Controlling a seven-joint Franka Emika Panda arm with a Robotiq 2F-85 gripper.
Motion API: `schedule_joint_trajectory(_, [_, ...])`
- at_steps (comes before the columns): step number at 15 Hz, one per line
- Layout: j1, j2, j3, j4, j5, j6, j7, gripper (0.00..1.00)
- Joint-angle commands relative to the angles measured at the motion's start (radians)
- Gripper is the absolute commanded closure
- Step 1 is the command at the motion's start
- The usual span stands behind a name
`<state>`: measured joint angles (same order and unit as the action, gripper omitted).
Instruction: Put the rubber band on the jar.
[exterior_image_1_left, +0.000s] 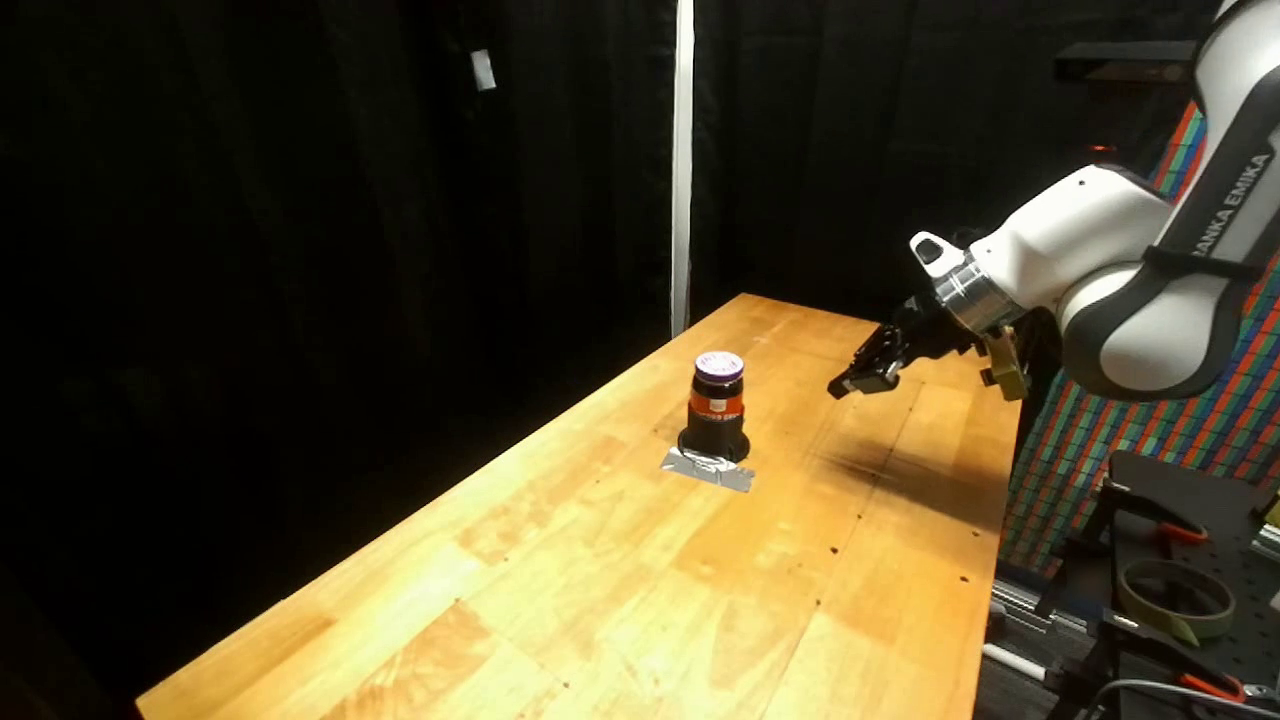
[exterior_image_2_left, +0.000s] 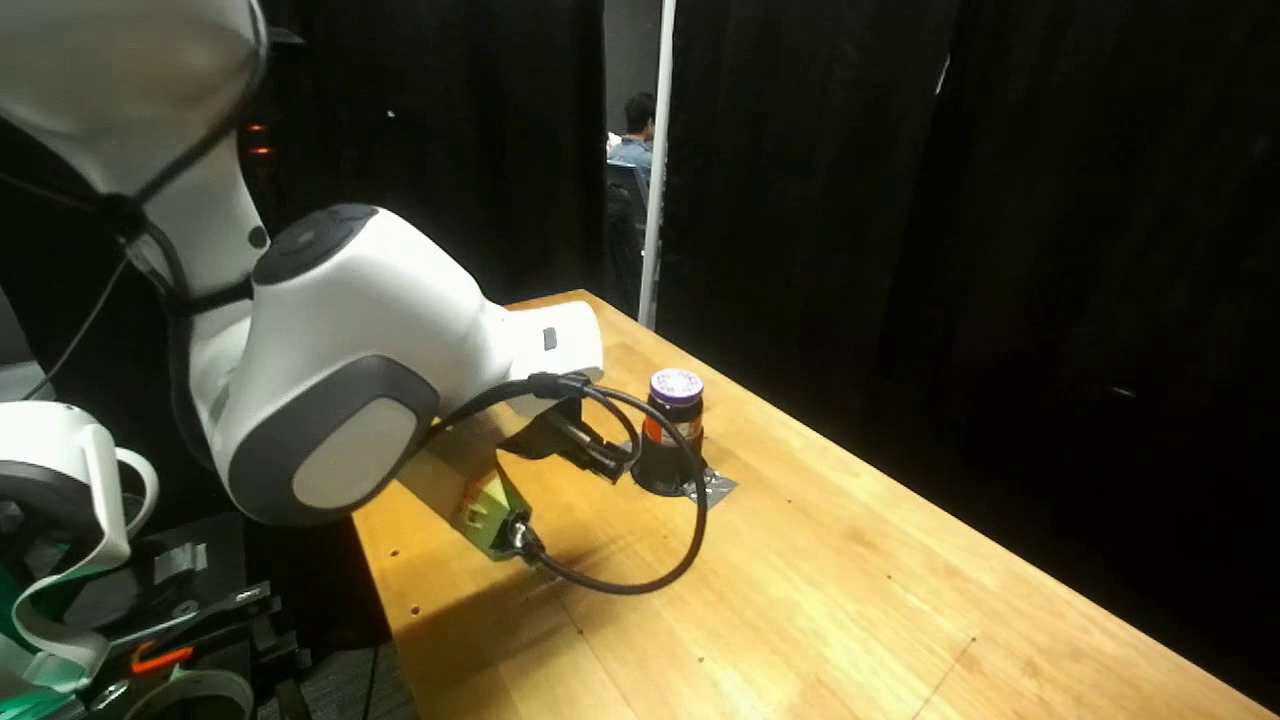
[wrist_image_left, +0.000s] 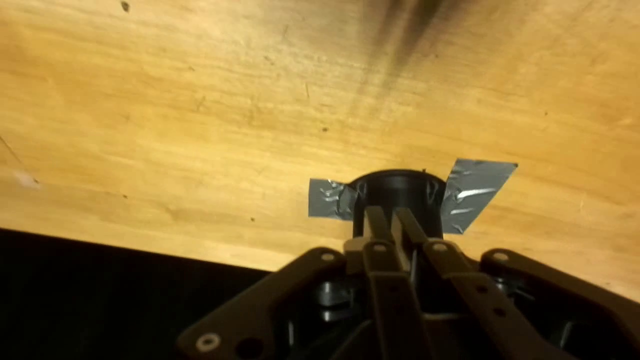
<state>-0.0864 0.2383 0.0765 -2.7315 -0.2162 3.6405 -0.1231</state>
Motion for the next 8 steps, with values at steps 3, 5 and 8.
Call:
schedule_joint_trajectory(3, [0.109,-0.211,-0.059,-0.027,0.139,-0.469,-0.020,0.90])
schedule_joint_trajectory(5, [0.096,-0.249,-0.051,-0.014,0.113,-0.646,0.005,0.90])
schedule_joint_trajectory(8, [0.092,-0.325,-0.051,-0.020,0.074,-0.901,0.062,0.66])
